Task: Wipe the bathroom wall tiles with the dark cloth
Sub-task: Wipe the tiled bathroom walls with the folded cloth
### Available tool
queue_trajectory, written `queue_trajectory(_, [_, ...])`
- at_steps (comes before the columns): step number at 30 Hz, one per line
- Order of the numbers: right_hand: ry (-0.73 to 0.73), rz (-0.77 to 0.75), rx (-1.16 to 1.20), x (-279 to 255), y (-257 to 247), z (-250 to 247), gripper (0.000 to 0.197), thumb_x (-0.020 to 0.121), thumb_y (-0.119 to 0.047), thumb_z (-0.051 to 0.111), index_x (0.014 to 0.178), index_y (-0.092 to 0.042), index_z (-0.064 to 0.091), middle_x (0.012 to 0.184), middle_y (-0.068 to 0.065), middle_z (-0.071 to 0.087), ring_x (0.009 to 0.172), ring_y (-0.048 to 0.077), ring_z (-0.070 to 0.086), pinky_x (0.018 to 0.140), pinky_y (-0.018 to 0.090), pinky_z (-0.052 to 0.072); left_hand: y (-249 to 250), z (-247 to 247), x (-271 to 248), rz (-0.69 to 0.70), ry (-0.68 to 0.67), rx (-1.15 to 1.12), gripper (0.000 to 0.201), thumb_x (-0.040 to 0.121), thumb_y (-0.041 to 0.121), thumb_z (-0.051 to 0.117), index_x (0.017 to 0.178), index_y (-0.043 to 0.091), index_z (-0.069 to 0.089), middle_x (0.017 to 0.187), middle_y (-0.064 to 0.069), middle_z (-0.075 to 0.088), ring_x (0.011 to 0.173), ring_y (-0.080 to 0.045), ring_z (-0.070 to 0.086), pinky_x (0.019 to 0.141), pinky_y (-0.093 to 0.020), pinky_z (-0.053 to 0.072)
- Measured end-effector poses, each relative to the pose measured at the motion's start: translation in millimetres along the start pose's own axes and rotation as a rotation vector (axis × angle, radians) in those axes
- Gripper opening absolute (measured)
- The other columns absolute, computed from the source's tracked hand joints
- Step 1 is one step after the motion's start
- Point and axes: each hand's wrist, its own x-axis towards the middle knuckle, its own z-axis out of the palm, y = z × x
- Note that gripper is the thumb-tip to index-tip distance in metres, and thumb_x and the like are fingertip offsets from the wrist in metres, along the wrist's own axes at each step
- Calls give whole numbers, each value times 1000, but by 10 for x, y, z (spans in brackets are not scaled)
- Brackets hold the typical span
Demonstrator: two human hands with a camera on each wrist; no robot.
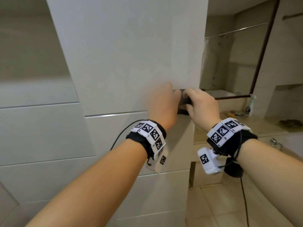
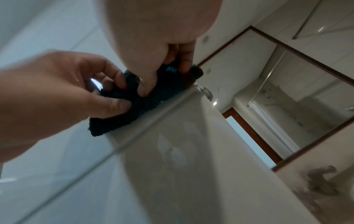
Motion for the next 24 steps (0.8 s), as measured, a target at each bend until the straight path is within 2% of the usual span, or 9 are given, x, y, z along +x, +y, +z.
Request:
queue_trajectory(3, [71,46,130,194,-57,-151,23,81,-13,70,100,-20,58,76,-18,40,79,17,47,67,34,41,-40,-208,219,-35,-1,36,25,65,6,59,85,20,58,93,-5,52,80,-27,50,66,-35,25])
queue_trajectory(6, [85,61,172,506,-126,-400,24,80,-12,70,98,-20,58,74,-17,41,78,18,48,68,31,38,-112,-441,529,-50,-33,61,28,76,13,56,101,24,57,108,-3,49,95,-26,48,73,-37,28])
queue_trajectory(8, [96,59,168,674,-171,-540,25,80,-12,71,99,-21,57,74,-15,42,79,20,50,68,32,38,-171,-556,693,-47,-30,80,30,78,15,57,106,25,56,113,-2,47,100,-25,47,76,-38,30])
queue_trajectory(12, [122,68,184,898,-232,-680,25,81,-13,71,100,-22,57,78,-12,45,79,18,49,67,30,35,-271,-698,955,-32,16,115,31,78,19,63,108,25,57,115,-2,47,104,-25,46,77,-38,27])
queue_trajectory(18, [163,24,223,1172,-286,-861,26,81,-14,72,100,-21,57,84,-3,49,78,19,47,69,34,42,-342,-863,1244,-41,59,113,35,78,21,65,111,24,58,118,-2,46,108,-26,45,79,-40,29])
queue_trajectory(24, [280,23,216,1534,-392,-993,27,84,-16,66,109,-19,57,95,-2,48,89,21,47,75,36,42,-530,-1085,1563,-18,169,146,34,78,19,65,111,23,58,120,-2,48,111,-26,45,78,-39,24])
